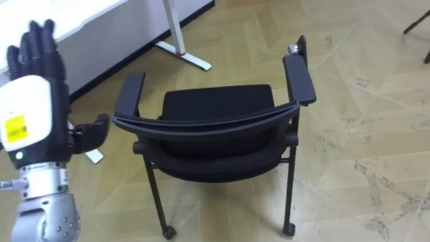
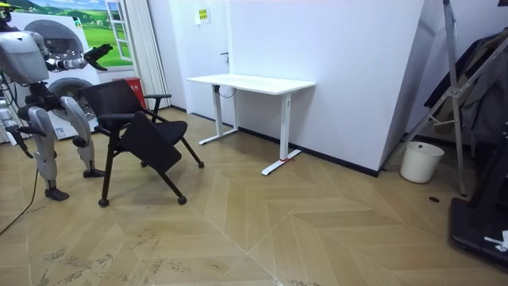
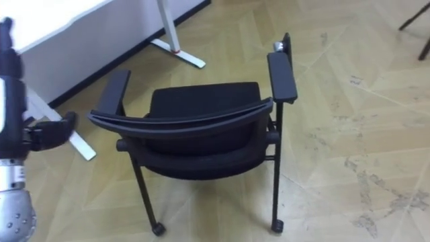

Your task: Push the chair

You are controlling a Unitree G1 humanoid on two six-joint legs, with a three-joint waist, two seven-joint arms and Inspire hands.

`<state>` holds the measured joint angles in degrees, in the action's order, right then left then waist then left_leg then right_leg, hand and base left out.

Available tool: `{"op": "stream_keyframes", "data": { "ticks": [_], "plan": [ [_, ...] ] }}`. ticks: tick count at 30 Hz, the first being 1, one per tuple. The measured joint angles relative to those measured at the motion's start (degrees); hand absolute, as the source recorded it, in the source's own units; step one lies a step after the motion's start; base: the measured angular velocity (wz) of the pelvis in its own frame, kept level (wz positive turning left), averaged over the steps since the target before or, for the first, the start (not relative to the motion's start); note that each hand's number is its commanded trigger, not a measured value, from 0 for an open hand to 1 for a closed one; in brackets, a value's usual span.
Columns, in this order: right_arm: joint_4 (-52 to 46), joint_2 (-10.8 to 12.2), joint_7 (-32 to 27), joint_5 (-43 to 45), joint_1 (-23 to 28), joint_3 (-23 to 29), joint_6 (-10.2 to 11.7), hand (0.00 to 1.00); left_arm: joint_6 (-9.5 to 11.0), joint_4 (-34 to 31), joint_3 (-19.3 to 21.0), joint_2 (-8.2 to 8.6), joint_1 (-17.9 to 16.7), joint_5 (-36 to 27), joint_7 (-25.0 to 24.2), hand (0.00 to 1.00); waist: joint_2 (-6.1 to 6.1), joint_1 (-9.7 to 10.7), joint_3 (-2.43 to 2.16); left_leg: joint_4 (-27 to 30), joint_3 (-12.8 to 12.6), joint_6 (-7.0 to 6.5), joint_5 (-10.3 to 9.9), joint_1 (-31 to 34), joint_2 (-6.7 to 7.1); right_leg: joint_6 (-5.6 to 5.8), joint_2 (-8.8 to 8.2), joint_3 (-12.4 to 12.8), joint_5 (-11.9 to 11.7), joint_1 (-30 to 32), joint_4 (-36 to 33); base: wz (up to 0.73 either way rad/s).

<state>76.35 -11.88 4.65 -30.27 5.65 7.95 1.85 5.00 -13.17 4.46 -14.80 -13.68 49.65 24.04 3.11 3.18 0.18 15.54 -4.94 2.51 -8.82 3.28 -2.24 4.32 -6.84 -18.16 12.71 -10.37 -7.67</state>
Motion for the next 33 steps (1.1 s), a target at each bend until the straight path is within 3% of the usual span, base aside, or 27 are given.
{"op": "stream_keyframes", "data": {
  "ticks": [9,12,16,22,33],
  "plan": [
    [0.4,0.1,0.4,-0.6,0.0,0.0,0.0,0.0,0.0,0.2,-6.2,-0.6,0.6,1.6,-2.5,0.0,0.26,1.4,0.05,-0.2,-0.1,0.01,0.0,0.0,0.0,-0.06,0.04,1.2,0.0,0.3,-0.1,-0.02],
    [-0.1,0.0,0.4,-0.8,-0.1,-0.1,0.0,0.0,-0.1,0.5,-9.2,-1.5,0.5,1.8,-4.9,0.0,0.81,1.3,-0.09,-0.2,-0.1,0.01,0.0,-0.1,-0.01,-0.1,0.05,1.5,-0.1,0.3,-0.2,0.0],
    [-0.3,-0.4,0.3,-1.1,-0.3,0.0,0.1,0.0,-0.2,0.5,-11.6,-2.25,0.4,1.9,-7.7,0.0,1.44,1.4,0.08,-0.1,-0.1,-0.01,0.0,-0.4,-0.04,-0.14,0.09,2.2,-0.1,0.2,-0.4,-0.05],
    [0.2,-1.0,0.2,-1.1,-0.6,0.1,0.1,0.0,-0.3,0.4,-11.7,-4.39,0.3,4.2,-11.8,0.0,2.28,1.8,0.2,-0.2,-0.2,-0.01,0.0,-0.6,-0.12,-0.16,0.14,2.4,-0.1,0.3,-0.5,-0.02],
    [1.7,-1.0,0.3,-1.0,-1.7,0.1,0.1,0.0,-1.0,0.5,-11.7,-4.44,0.3,5.2,-14.3,0.0,2.29,2.1,0.23,-0.3,-0.2,0.0,0.0,-0.6,-0.11,-0.16,0.15,2.7,-0.1,0.3,-0.3,0.0]
  ]
}}
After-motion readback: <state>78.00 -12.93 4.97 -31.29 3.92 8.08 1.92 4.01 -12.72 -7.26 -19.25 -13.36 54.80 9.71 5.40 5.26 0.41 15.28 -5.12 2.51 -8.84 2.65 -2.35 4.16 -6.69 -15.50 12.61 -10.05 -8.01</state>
